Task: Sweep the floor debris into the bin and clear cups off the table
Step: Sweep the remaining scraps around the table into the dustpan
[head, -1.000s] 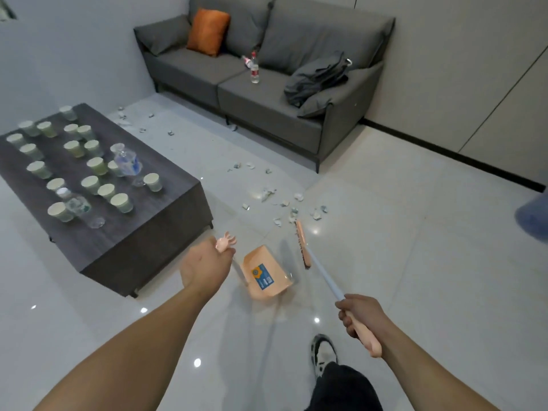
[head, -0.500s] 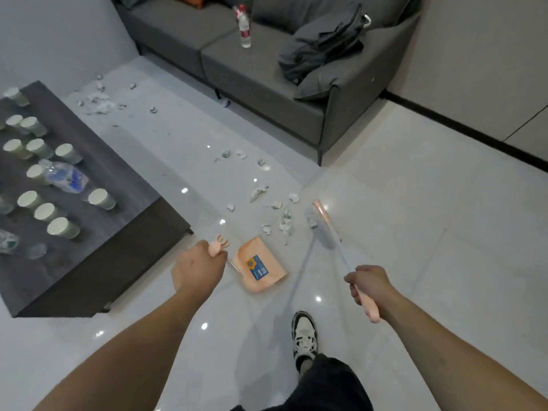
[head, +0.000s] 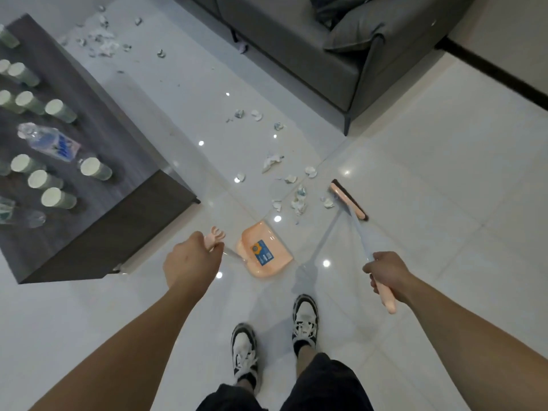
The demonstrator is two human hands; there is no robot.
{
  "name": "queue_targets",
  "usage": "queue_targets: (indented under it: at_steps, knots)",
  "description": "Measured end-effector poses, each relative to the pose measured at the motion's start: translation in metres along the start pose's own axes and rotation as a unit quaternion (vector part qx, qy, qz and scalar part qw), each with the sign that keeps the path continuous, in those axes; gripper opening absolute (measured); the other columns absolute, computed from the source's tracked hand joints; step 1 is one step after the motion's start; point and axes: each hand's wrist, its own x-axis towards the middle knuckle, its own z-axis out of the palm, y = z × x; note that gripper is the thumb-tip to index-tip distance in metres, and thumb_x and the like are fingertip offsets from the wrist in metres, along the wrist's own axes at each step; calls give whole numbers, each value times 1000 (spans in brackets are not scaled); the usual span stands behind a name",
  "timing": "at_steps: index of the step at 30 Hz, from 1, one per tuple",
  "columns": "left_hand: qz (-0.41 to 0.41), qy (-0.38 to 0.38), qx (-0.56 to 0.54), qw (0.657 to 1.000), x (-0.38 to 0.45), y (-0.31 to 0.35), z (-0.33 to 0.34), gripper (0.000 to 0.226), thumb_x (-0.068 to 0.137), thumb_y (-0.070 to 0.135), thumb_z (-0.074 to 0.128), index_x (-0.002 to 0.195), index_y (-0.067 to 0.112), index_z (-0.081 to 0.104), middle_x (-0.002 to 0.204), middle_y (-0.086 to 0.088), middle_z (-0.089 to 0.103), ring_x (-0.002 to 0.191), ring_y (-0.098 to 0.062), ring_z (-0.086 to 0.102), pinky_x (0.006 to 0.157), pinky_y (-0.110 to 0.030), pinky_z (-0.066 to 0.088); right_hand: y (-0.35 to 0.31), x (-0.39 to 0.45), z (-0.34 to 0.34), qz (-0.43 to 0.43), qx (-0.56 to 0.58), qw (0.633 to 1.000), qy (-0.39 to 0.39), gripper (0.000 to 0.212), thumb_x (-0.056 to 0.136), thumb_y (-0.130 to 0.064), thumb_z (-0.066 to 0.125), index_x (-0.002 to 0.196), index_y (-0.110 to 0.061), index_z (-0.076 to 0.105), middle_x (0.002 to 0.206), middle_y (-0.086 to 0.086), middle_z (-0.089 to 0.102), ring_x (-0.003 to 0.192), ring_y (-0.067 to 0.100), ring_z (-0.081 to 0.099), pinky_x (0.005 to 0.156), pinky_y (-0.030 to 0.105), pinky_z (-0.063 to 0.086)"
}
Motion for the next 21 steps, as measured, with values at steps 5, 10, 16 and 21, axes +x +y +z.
queue_targets:
  at_steps: [5,10,16,21]
  knots:
    - [15,-1,5,1000,16,15,-3,33,90,52,48,85,20,54,73,-4,60,70,-29,61,71,-39,55,21,-33,40,9,-46,998,-31,28,86,2,56,114,4,59,81,18,57,49,25,54,43,27,48]
    - [26,3,-5,1000,22,19,-4,30,88,50,50,88,20,56,76,-5,62,73,-31,63,74,-40,56,39,-73,81,12,-71,996,-61,34,87,1,55,121,-1,57,83,18,59,48,24,54,45,29,50]
    - [43,13,-42,998,16,9,-4,30,88,47,53,89,17,60,79,-7,64,76,-34,63,75,-40,55,57,-105,124,-13,-136,987,-85,42,86,1,55,127,7,55,98,16,63,60,20,56,59,33,53]
    - [56,17,-56,997,9,-8,-4,28,89,43,53,90,15,60,79,-9,65,73,-33,63,74,-41,56,64,-128,143,-19,-150,983,-106,44,85,1,56,128,8,55,104,18,64,68,24,58,64,34,52]
